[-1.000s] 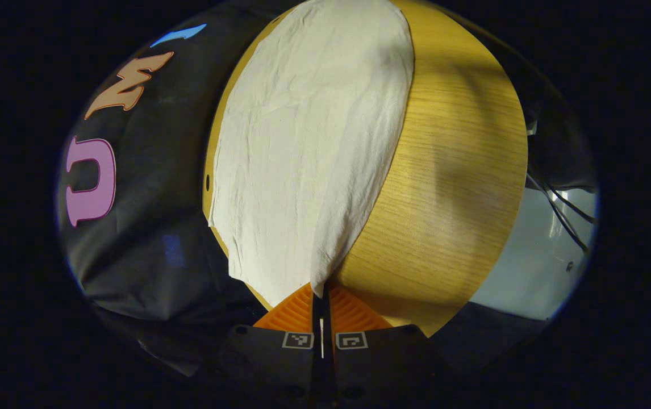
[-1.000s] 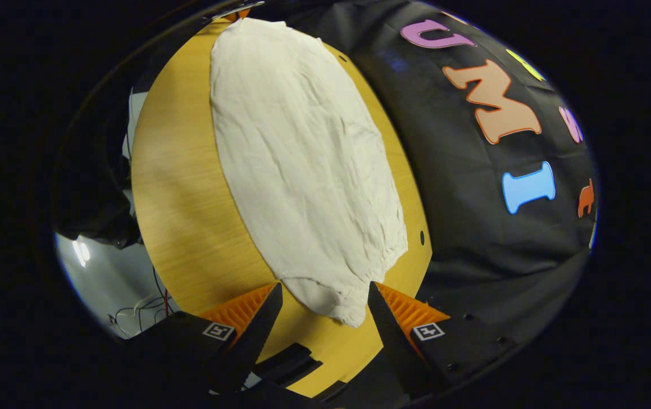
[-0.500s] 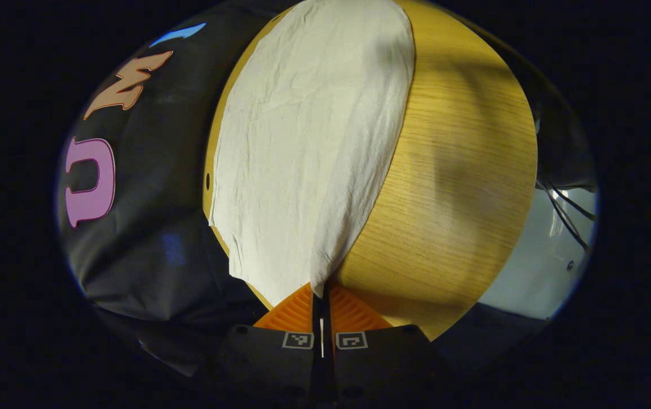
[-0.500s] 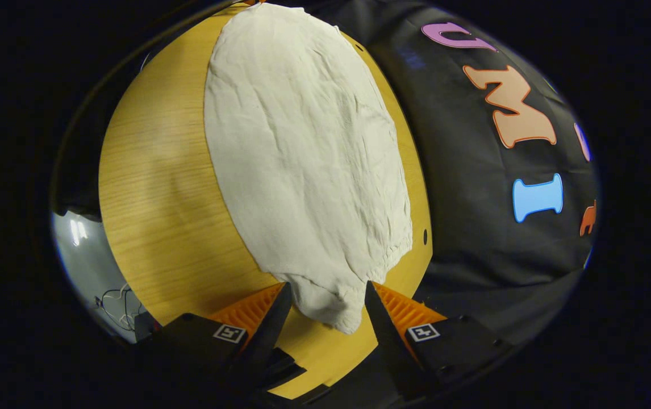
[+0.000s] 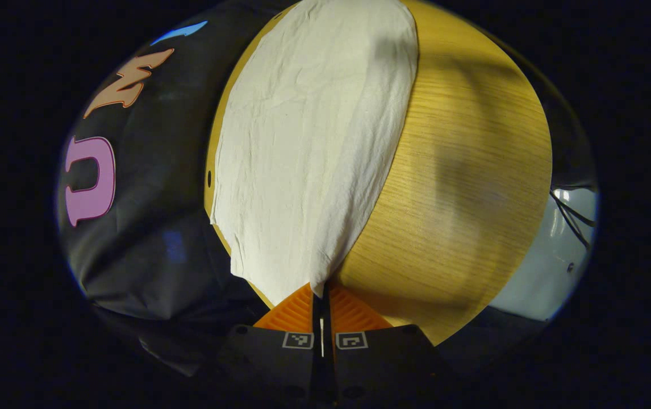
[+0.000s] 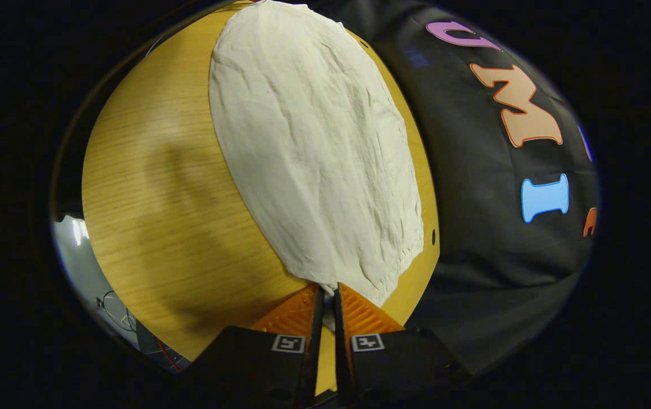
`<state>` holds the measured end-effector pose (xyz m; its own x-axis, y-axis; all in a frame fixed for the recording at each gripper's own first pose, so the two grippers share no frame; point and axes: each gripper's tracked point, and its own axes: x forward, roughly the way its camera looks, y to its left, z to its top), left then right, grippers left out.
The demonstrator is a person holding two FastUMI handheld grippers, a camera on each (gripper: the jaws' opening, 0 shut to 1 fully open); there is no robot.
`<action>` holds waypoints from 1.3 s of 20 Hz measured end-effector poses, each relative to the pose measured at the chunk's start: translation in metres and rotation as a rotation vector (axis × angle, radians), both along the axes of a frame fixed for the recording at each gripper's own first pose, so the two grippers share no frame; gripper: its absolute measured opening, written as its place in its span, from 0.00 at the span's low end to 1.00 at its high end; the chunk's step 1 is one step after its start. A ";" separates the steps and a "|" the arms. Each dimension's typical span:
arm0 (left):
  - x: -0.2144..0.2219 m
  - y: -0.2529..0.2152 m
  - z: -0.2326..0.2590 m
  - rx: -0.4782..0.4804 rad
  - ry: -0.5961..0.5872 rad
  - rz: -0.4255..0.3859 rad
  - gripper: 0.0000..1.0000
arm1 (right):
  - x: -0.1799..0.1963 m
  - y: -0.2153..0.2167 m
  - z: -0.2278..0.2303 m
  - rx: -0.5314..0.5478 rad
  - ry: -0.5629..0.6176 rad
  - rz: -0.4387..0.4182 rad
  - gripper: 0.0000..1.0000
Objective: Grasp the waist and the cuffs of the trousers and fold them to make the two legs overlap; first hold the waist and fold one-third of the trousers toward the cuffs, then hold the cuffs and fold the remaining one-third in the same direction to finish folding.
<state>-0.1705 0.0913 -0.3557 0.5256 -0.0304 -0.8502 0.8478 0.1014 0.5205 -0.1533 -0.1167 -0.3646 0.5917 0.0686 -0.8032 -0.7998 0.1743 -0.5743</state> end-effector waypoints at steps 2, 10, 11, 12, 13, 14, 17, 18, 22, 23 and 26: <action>-0.001 0.000 0.001 -0.006 0.012 0.014 0.00 | -0.001 0.001 0.007 0.010 -0.017 -0.015 0.04; 0.028 0.007 0.035 -0.006 -0.037 0.134 0.00 | 0.034 -0.004 0.051 0.081 -0.087 -0.051 0.07; 0.037 0.006 0.042 -0.001 -0.057 0.146 0.00 | 0.041 -0.004 0.058 0.094 -0.104 -0.052 0.05; 0.046 0.007 0.048 0.001 -0.076 0.163 0.00 | 0.050 -0.002 0.066 0.111 -0.129 -0.051 0.07; 0.054 0.007 0.055 0.003 -0.097 0.187 0.00 | 0.058 -0.001 0.071 0.127 -0.142 -0.058 0.07; 0.061 0.007 0.061 0.003 -0.118 0.212 0.00 | 0.064 0.000 0.075 0.144 -0.154 -0.068 0.10; 0.085 0.001 0.084 -0.012 -0.186 0.264 0.00 | 0.083 0.000 0.084 0.190 -0.182 -0.090 0.06; 0.094 0.002 0.092 -0.008 -0.210 0.280 0.00 | 0.090 0.001 0.087 0.202 -0.192 -0.094 0.07; 0.131 -0.002 0.121 -0.048 -0.298 0.337 0.00 | 0.123 0.006 0.104 0.230 -0.233 -0.148 0.07; 0.140 -0.004 0.126 -0.062 -0.310 0.349 0.00 | 0.133 0.006 0.108 0.238 -0.246 -0.171 0.04; 0.164 -0.014 0.136 -0.101 -0.336 0.355 0.00 | 0.158 0.010 0.116 0.254 -0.271 -0.237 0.07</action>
